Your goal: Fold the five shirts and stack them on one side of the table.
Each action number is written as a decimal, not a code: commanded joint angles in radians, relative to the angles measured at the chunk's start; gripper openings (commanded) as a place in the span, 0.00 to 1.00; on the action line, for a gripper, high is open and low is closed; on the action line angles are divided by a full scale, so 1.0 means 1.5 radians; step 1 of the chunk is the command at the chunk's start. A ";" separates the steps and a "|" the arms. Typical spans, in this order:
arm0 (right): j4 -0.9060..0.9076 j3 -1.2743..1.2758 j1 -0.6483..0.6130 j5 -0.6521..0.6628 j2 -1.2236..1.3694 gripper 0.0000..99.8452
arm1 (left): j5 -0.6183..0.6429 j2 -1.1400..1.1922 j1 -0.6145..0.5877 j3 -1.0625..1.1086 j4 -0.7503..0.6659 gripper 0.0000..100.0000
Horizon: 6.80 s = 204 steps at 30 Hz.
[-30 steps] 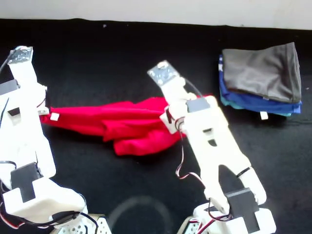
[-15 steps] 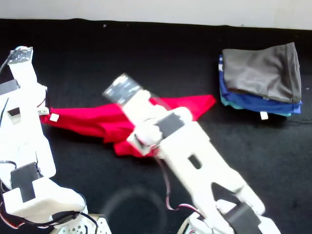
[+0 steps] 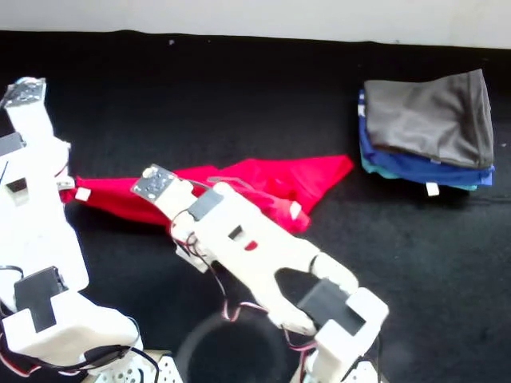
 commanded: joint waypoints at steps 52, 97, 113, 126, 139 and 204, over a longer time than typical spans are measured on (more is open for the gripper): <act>0.269 -0.435 0.589 0.059 -0.337 0.01 | -0.001 -0.058 0.157 -0.495 0.470 0.01; 0.221 -0.964 0.511 0.151 -0.345 0.01 | 0.060 -0.490 0.161 -0.444 0.322 0.01; 0.309 -0.971 0.508 0.148 -0.390 0.01 | 0.101 -0.497 0.158 -0.270 0.331 0.01; 0.323 -0.976 0.508 0.148 -0.476 0.01 | 0.102 -0.649 0.158 -0.372 0.377 0.01; 0.300 -0.829 0.479 0.148 -0.397 0.01 | 0.098 -0.550 0.158 -0.362 0.362 0.01; 0.361 -0.555 0.463 0.039 0.037 0.01 | 0.012 0.332 0.187 -0.621 0.468 0.01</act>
